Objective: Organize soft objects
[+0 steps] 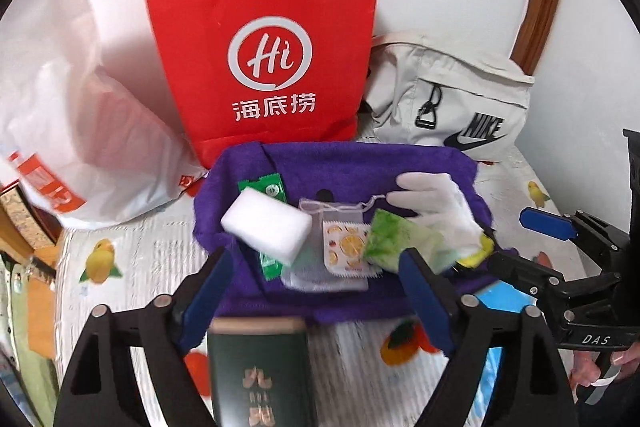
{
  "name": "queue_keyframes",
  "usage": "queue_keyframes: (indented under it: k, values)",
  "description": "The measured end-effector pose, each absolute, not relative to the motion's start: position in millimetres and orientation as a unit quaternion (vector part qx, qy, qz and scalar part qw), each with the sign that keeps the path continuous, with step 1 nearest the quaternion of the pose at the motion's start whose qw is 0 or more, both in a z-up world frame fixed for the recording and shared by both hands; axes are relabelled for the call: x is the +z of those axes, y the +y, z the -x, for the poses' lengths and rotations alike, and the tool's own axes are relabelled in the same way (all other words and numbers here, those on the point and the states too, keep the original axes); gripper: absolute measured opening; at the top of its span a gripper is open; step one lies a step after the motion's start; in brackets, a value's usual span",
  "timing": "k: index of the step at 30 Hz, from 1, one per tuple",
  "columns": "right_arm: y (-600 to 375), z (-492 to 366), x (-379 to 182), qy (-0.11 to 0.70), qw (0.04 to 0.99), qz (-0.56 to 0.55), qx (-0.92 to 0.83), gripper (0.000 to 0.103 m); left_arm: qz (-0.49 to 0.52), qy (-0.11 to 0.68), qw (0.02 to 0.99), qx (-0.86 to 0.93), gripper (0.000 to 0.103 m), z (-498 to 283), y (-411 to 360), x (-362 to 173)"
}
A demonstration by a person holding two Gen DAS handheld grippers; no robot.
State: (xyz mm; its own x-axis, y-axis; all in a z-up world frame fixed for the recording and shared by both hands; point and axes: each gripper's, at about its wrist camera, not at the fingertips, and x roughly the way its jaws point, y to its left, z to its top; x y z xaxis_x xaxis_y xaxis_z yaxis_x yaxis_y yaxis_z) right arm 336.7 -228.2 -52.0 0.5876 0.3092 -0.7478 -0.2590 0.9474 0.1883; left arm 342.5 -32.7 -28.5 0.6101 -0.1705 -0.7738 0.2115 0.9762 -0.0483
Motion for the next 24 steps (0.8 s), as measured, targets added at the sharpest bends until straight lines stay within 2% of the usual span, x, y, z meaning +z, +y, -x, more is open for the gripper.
queue_keyframes:
  k: [7, 24]
  values:
    - [-229.6, -274.4, -29.1, 0.397, 0.906, -0.039, 0.144, 0.098, -0.017, 0.404, 0.912, -0.074, 0.102, -269.5, -26.0, -3.5]
    - [-233.9, -111.8, -16.7, 0.382, 0.921, -0.036, 0.063, 0.101, -0.013, 0.363, 0.931, -0.044, 0.102, -97.1, -17.7, 6.9]
